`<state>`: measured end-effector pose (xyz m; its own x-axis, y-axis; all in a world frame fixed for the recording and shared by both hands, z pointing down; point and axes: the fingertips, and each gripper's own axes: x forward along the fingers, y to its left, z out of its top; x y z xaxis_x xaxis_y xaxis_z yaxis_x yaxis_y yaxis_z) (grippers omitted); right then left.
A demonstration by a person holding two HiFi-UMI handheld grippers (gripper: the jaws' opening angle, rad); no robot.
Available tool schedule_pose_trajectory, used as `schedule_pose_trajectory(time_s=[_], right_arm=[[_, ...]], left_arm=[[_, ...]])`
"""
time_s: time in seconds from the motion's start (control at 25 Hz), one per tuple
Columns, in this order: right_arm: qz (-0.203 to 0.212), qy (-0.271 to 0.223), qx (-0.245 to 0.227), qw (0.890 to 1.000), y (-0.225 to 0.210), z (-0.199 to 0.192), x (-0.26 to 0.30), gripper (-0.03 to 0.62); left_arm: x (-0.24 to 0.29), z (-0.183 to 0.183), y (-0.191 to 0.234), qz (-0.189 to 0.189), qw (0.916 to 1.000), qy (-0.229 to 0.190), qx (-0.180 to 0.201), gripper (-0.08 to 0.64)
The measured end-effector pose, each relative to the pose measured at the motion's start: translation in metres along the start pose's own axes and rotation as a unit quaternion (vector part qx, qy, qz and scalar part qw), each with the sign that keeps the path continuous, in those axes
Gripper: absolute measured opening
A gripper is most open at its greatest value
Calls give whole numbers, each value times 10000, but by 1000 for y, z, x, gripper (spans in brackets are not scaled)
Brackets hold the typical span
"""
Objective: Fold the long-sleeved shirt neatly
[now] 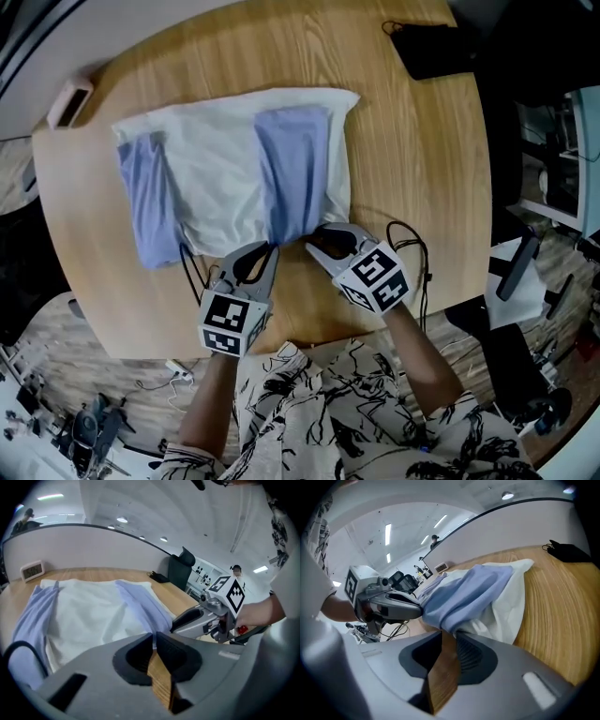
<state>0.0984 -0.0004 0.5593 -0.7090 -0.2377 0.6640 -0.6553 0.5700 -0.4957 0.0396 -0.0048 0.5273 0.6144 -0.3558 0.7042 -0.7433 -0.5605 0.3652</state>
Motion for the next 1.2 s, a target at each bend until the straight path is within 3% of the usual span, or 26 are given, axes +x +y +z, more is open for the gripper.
schedule_pose_trajectory(time_s=[0.08, 0.2, 0.52, 0.72, 0.88, 1.04, 1.12, 1.2], right_arm=[[-87, -152, 41, 9998, -3, 3, 0, 49], [-52, -358, 122, 9993, -2, 8, -1, 28], [-187, -495, 204, 9984, -7, 7, -18, 20], [-273, -608, 294, 9973, -8, 6, -33, 18], [-444, -807, 567, 9941, -17, 7, -49, 11], [-334, -659, 519, 9959, -20, 0, -51, 12], [-89, -583, 215, 9980, -4, 6, -44, 26], [80, -552, -211, 9982, 12, 19, -35, 93]], left_arm=[[1, -2, 0, -62, 9999, -43, -99, 31], [4, -6, -1, -138, 9997, -43, -190, 29], [-8, 0, 14, 195, 9992, -118, -317, 29], [-16, 1, 19, 159, 9987, -215, -443, 29], [-21, 5, 27, 290, 9992, -180, -210, 28], [-12, -12, 31, 116, 9990, 52, -433, 29], [-11, -18, 31, 112, 9980, 47, -615, 69], [-20, -10, 32, 308, 9977, -144, -581, 186]])
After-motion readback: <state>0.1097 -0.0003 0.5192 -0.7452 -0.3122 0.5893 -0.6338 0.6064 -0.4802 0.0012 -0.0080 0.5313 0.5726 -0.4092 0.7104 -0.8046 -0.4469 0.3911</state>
